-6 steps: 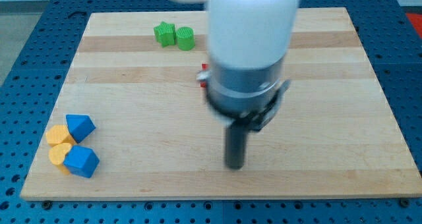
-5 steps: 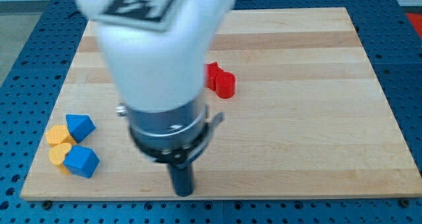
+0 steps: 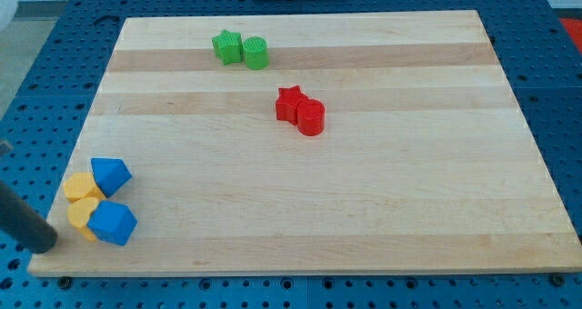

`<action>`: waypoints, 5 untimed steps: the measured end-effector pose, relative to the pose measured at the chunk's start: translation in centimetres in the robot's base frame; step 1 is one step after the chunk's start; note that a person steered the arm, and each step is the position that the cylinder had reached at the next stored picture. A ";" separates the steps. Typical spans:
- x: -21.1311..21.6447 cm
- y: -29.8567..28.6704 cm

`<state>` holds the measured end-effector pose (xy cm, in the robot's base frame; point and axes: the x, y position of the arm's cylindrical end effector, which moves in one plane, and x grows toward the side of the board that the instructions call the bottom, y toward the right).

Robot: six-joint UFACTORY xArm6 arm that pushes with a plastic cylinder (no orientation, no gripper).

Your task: Push the yellow heart and the blue cube slightly up and right

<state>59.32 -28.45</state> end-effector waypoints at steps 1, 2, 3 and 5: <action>-0.3 3.3; -1.8 6.6; -4.4 8.2; -0.7 4.9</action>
